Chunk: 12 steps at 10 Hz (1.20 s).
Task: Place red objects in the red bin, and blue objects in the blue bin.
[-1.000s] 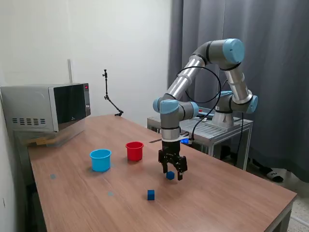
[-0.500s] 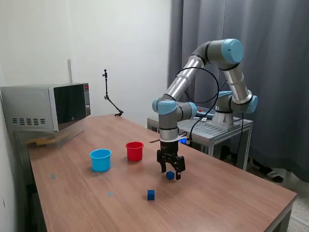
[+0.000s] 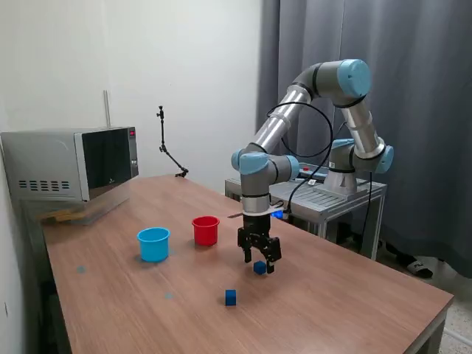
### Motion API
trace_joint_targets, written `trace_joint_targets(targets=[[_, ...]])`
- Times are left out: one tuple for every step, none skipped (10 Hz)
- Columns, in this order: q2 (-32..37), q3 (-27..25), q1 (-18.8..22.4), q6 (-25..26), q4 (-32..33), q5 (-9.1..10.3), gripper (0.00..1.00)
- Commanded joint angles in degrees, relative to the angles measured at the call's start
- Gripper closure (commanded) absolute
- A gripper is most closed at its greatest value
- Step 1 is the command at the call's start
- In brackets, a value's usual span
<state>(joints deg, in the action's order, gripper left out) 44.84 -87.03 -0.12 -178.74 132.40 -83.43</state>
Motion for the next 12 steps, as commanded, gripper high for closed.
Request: trace_joint_targets(targets=[[0.1,0.5,0.0,-0.1,0.0,-0.07,0.0],[0.1,1.0,0.2,0.0,-0.1,-0.07,0.0],[0.1,0.9,0.3,0.0,-0.1,-0.07,0.0],[0.1,0.9,0.5,0.0,-0.1,-0.07,0.0],[0.1,0.6,0.6,0.1,-0.1,-0.07,0.0],[0.1,0.4,0.5,0.1,-0.1,-0.07,0.0],[0.1,0.3,0.5,0.1,-0.6,-0.5,0.0],[0.1,0.2,0.6,0.1,-0.9,-2.51,0.0],[0.1,0.1,0.5,0.2,-0.9,-3.14,0.0],[0.1,0.2,0.5,0.2,-0.9,-3.14,0.0],[0.1,0.2,0.5,0.2,-0.9,-3.14,0.0],[0.1,0.2,0.5,0.2,-0.9,-3.14,0.0]])
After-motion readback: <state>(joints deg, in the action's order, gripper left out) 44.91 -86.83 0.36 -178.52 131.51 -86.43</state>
